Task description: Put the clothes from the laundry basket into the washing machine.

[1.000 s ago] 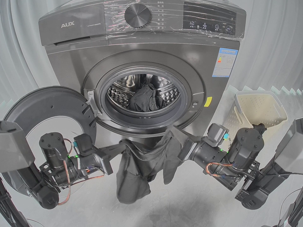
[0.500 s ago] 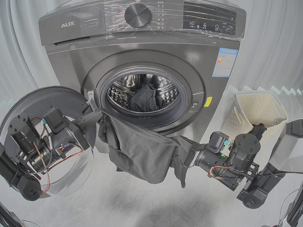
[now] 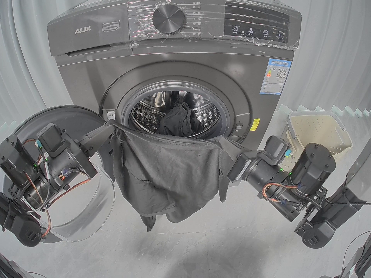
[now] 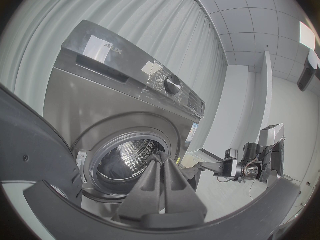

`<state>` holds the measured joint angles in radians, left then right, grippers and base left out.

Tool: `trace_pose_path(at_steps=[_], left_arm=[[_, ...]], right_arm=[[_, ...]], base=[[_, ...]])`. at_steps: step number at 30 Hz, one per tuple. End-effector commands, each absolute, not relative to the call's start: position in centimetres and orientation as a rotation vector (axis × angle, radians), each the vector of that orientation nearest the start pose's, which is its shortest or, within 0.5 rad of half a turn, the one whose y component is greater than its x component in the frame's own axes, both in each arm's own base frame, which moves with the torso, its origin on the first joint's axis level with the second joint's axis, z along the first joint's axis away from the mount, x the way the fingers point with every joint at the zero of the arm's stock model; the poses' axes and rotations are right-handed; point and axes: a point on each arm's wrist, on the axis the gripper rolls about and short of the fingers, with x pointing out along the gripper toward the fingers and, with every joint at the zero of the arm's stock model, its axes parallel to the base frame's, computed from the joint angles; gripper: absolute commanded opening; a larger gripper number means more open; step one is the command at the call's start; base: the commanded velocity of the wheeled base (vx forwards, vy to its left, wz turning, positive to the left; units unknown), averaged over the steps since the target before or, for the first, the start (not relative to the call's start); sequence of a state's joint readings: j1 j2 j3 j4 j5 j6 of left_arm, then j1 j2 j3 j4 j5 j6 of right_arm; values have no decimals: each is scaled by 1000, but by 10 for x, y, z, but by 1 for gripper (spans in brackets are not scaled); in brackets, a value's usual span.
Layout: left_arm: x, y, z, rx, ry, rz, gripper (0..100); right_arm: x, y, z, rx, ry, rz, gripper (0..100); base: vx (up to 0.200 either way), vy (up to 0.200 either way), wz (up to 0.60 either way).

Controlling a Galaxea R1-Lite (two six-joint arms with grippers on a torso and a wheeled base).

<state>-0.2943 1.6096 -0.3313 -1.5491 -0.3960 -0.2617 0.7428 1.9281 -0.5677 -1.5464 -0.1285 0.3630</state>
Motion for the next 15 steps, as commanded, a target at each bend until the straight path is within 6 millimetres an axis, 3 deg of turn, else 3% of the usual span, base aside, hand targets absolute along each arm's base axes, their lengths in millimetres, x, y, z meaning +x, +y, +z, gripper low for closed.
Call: trace_pose_path(at_steps=[1,15], left_arm=[[217,-74,186,-236,-204,-714,0],[217,-74,189,-235,-220,-712,0]], right_arm=[[231,208,162,454,-112,648,0],[233,210,186,494,-201,659,0]], base=[[0,0,0],[0,0,0]])
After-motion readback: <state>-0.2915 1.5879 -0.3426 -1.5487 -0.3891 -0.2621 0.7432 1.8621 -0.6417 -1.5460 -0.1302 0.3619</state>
